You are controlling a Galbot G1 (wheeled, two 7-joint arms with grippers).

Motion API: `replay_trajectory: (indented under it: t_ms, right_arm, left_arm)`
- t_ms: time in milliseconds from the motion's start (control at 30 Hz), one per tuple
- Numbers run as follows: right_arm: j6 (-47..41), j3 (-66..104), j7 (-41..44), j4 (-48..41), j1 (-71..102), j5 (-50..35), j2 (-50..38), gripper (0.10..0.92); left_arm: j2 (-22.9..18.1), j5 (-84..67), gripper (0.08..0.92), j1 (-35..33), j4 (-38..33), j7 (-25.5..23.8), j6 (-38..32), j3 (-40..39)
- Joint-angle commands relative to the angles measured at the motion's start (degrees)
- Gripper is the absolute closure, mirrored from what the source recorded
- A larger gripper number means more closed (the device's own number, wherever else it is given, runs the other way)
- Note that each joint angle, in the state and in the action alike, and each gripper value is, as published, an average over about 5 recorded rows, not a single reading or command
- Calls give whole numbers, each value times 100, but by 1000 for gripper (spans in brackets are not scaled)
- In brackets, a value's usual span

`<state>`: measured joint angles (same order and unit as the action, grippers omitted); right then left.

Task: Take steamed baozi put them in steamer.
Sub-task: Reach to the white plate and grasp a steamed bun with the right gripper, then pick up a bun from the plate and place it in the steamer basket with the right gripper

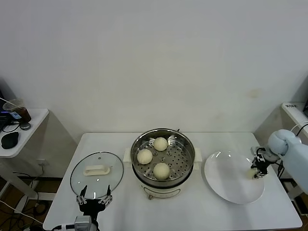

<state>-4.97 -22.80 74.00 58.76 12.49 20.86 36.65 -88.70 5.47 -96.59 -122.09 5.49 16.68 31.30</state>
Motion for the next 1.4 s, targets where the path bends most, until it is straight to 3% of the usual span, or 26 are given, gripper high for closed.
replay_trajectory:
  t_ms: [33,300,567,867,1400]
  right_arm:
    - [-578,-1463,93,661,-1574,-1289,-143,624]
    - [-1449,-3670,-101,1410,-4159,-3462,722,664]
    - [-1902,-4315,-143,1508,-4955,-4427,1701,685]
    - [-2141,-4699,-435,1519,-4829,-4883,2330,685]
    - [-2353,-4916,-850,1686,-3909,-4100,2301,686]
  left_arm:
    - [8,-7,177,33,-16,4,-3,7]
    - [40,-13,177,138,-172,5,-7,21]
    - [100,-90,177,167,-240,-2,-6,-16]
    - [115,-155,177,207,-243,-2,-1,-12]
    - [91,-202,177,251,-182,2,1,-13]
